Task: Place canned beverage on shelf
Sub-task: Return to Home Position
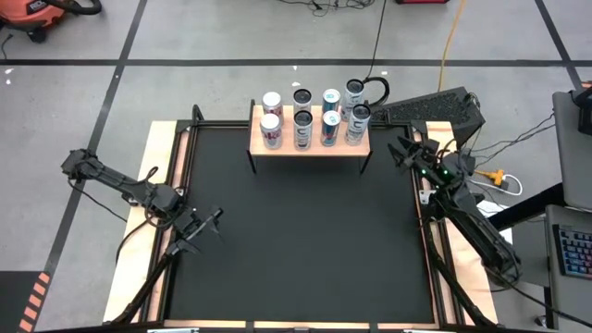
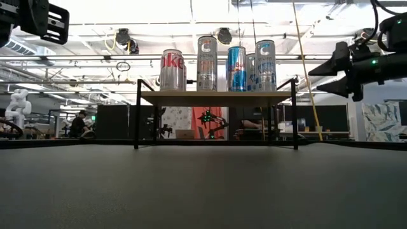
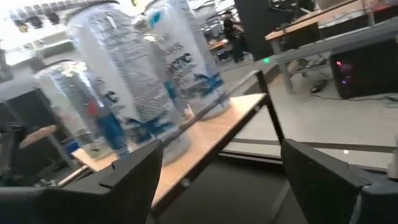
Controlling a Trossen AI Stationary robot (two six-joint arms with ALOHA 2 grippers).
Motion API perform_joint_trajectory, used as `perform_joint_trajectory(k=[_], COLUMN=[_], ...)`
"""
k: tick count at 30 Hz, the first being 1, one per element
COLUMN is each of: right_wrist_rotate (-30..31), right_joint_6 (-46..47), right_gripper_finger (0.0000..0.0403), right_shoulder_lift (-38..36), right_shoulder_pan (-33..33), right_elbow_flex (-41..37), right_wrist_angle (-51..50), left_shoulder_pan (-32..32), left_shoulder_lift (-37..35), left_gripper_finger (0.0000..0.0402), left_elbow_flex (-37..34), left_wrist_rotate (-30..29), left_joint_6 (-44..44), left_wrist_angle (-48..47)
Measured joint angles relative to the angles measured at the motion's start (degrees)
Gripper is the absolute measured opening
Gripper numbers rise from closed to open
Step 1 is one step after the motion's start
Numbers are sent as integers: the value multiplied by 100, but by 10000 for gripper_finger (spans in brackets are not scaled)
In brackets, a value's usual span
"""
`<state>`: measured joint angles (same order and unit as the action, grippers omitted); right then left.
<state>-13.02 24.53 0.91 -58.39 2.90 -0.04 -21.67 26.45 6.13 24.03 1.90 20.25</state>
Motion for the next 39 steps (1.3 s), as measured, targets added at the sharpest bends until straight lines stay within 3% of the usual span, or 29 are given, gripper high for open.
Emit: perform_joint_trajectory(k=[7, 12, 15, 22, 32, 35, 39], right_wrist_rotate=[404, 1294, 1520, 1583, 1296, 1244, 1231], right_joint_6=[-214, -541, -893, -1772, -1775, -1774, -1774], right_gripper_finger=[310, 310, 310, 310, 310, 310, 310], right_shoulder_lift=[58, 74, 93, 95, 175, 264, 408], right_shoulder_pan=[0, 0, 0, 0, 0, 0, 0], right_elbow_flex=[-18, -16, -18, -24, -24, -27, -27], right_wrist_angle=[214, -192, -169, -59, -284, -285, -285], left_shoulder_pan=[1, 2, 0, 1, 0, 0, 0], left_shoulder_lift=[1, 1, 1, 1, 1, 1, 5], left_gripper_finger=[267, 267, 267, 267, 267, 267, 267], left_elbow_flex=[0, 0, 0, 1, 2, 2, 7], left_wrist_rotate=[2, 4, 4, 4, 170, -281, -1706], left_joint_6=[188, 314, 312, 309, 337, 176, -177], left_wrist_angle=[-24, -39, -182, -326, -341, -175, -221])
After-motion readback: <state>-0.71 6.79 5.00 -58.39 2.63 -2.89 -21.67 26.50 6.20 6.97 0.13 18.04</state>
